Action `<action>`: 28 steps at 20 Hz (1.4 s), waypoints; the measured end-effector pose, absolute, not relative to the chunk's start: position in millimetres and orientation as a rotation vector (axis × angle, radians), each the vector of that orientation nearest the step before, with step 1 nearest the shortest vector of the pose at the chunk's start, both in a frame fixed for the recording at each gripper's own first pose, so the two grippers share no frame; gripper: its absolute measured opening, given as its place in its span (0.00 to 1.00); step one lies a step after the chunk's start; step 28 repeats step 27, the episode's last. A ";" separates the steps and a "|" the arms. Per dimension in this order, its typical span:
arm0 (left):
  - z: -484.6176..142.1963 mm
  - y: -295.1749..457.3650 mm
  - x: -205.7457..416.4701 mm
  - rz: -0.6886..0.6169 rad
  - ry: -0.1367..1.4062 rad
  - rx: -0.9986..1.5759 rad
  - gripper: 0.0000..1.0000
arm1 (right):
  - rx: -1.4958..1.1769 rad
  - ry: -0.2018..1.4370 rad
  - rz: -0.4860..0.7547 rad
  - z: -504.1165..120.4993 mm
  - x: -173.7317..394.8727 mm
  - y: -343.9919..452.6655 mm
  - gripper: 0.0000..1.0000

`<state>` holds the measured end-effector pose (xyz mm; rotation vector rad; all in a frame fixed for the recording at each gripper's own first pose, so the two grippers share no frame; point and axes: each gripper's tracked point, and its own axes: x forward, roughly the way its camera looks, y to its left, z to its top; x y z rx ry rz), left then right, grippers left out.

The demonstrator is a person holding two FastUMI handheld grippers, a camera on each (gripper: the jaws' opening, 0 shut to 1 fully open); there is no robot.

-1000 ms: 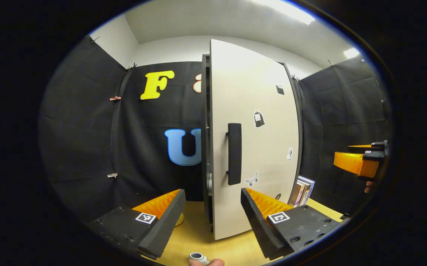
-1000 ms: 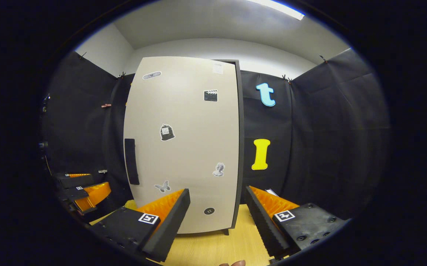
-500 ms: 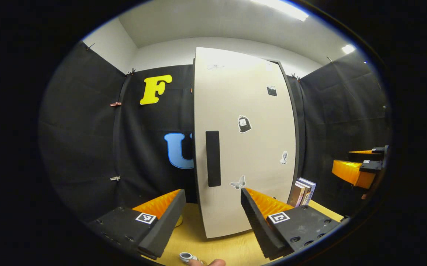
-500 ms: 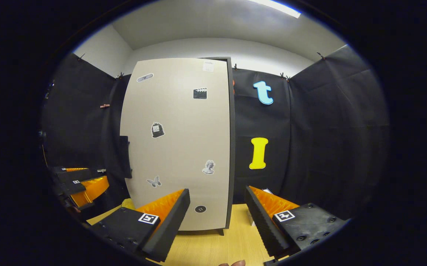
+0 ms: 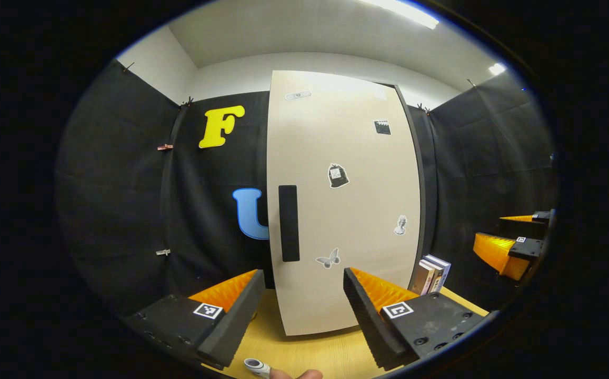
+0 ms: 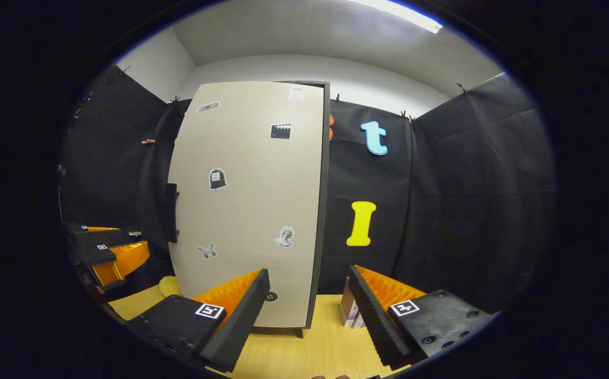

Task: Open the cabinet door with the right hand, grasp the bottle in the cabinet with the left hand and place it on the coaster, then close the cabinet door with the right hand.

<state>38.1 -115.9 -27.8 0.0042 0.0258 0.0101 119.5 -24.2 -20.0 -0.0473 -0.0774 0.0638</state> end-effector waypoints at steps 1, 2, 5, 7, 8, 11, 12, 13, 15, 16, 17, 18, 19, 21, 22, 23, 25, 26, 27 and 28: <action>-26.7 -117.4 39.6 0.007 0.025 -0.001 0.94 | -0.057 -0.076 0.066 -20.1 120.2 -23.5 0.98; -26.7 -118.1 40.3 0.007 0.022 -0.006 0.94 | -0.063 -0.074 0.067 -22.2 120.6 -22.8 0.98; -26.9 -117.4 41.1 0.015 0.020 -0.009 0.94 | -0.050 -0.058 0.072 -26.9 121.8 -21.8 0.98; -26.5 -117.9 43.0 0.016 0.019 -0.007 0.94 | -0.044 -0.060 0.067 -26.8 123.8 -23.7 0.98; -27.3 -118.3 44.2 0.015 0.019 -0.006 0.94 | -0.045 -0.064 0.063 -25.6 124.0 -24.4 0.98; -32.6 -122.9 46.0 -0.004 0.040 -0.026 0.94 | -0.047 -0.070 0.058 -24.1 123.1 -25.0 0.98; -35.1 -125.8 47.0 -0.014 0.052 -0.036 0.95 | -0.046 -0.070 0.056 -24.4 124.2 -24.8 0.98; -36.3 -126.6 46.9 -0.017 0.058 -0.046 0.95 | -0.046 -0.071 0.054 -24.2 124.3 -25.3 0.98; -38.0 -127.1 47.5 -0.020 0.063 -0.059 0.94 | -0.048 -0.073 0.054 -24.3 125.4 -25.5 0.98; -37.9 -127.7 48.8 -0.020 0.063 -0.055 0.95 | -0.048 -0.070 0.053 -24.9 125.1 -25.8 0.98; -37.4 -127.2 48.7 -0.015 0.059 -0.046 0.95 | -0.046 -0.066 0.053 -27.1 124.7 -26.7 0.98; -36.2 -127.9 50.1 -0.015 0.053 -0.038 0.95 | -0.041 -0.062 0.052 -27.4 125.3 -26.6 1.00; -34.5 -129.6 51.0 -0.020 0.046 -0.033 0.95 | -0.037 -0.059 0.051 -27.6 125.5 -26.1 1.00; -30.7 -133.3 50.3 -0.029 0.031 -0.028 0.95 | -0.033 -0.063 0.052 -26.0 125.0 -26.3 0.99; -29.4 -134.3 49.9 -0.031 0.025 -0.025 0.95 | -0.032 -0.065 0.056 -25.1 124.5 -25.5 0.99; -27.9 -134.9 49.5 -0.030 0.021 -0.022 0.95 | -0.029 -0.067 0.056 -24.4 123.7 -25.2 0.99; -27.0 -137.0 49.4 -0.034 0.020 -0.014 0.95 | -0.017 -0.067 0.062 -24.4 125.1 -24.3 0.99; -26.4 -137.2 49.2 -0.034 0.018 -0.009 0.95 | -0.011 -0.064 0.066 -24.5 124.5 -23.1 0.99; -24.9 -137.1 49.0 -0.033 0.015 -0.004 0.95 | -0.008 -0.060 0.062 -25.3 124.3 -24.6 1.00; -24.9 -137.1 49.0 -0.033 0.015 -0.004 0.95 | -0.008 -0.060 0.062 -25.3 124.3 -24.6 1.00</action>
